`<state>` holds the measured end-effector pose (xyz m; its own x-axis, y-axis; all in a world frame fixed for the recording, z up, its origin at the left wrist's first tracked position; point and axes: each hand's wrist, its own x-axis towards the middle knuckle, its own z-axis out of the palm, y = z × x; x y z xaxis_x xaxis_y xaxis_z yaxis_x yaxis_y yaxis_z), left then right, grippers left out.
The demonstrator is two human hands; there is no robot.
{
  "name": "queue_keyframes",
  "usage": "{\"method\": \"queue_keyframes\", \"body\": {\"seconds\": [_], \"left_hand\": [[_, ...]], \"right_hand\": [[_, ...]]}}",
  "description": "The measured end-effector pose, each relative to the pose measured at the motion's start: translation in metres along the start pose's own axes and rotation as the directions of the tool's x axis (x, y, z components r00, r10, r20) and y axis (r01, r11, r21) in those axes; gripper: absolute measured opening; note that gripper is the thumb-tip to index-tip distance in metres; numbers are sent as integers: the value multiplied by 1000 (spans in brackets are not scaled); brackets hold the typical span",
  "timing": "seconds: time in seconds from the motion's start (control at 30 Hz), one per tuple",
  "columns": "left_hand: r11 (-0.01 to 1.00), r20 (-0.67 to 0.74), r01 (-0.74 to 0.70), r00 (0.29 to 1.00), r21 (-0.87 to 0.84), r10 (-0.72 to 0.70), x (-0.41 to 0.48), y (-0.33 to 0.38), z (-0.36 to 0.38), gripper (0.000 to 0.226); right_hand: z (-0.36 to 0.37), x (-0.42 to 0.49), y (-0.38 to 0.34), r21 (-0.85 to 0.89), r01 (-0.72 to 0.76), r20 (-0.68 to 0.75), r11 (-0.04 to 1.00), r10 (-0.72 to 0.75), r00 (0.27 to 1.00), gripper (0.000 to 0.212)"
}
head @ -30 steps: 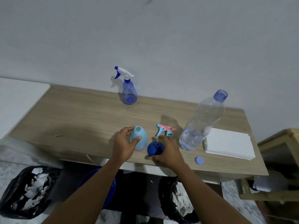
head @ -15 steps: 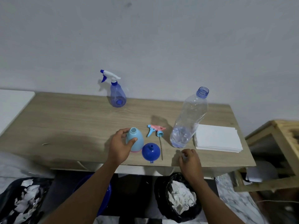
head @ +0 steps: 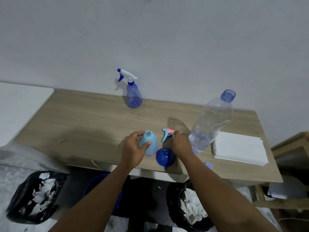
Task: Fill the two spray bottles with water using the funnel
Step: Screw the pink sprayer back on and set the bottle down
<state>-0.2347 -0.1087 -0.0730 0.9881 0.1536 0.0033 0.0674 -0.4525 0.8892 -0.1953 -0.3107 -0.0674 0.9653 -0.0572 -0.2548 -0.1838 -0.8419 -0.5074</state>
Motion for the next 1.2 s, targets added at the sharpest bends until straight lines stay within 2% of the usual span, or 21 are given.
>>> {"method": "queue_keyframes", "body": {"seconds": [0.17,0.27,0.4,0.53,0.63,0.73,0.8,0.97,1.2], "left_hand": [[1000,6,19,1000,-3,-19,-1,5,-2,45],[999,5,39,999,-22,-39,0,6,-2,44],[999,5,39,999,-29,-39,0,5,-2,43],[999,26,41,999,-25,-40,1,6,-2,43],[998,69,16,998,-59,-12,1,10,-3,48],[999,106,-26,994,-20,28,6,9,-6,48],[999,128,-44,991,-2,44,9,8,-8,46],[1000,153,-27,988,15,25,12,4,-14,48],[999,174,-21,985,29,16,15,-2,-34,47]], "right_hand": [[5,13,-4,1,-11,32,1000,11,999,31],[7,14,-8,89,-23,16,996,21,1000,31],[-9,7,-24,280,-5,-179,960,58,982,15],[-44,-8,-56,477,197,-383,856,1,924,33],[-67,-23,-80,650,327,-454,686,5,891,40],[-78,-38,-95,783,342,-418,520,33,908,52],[-79,-46,-100,826,304,-368,474,47,929,59],[-71,-60,-109,807,302,-366,507,30,930,38],[-63,-68,-132,825,347,-394,447,13,919,37]]}}
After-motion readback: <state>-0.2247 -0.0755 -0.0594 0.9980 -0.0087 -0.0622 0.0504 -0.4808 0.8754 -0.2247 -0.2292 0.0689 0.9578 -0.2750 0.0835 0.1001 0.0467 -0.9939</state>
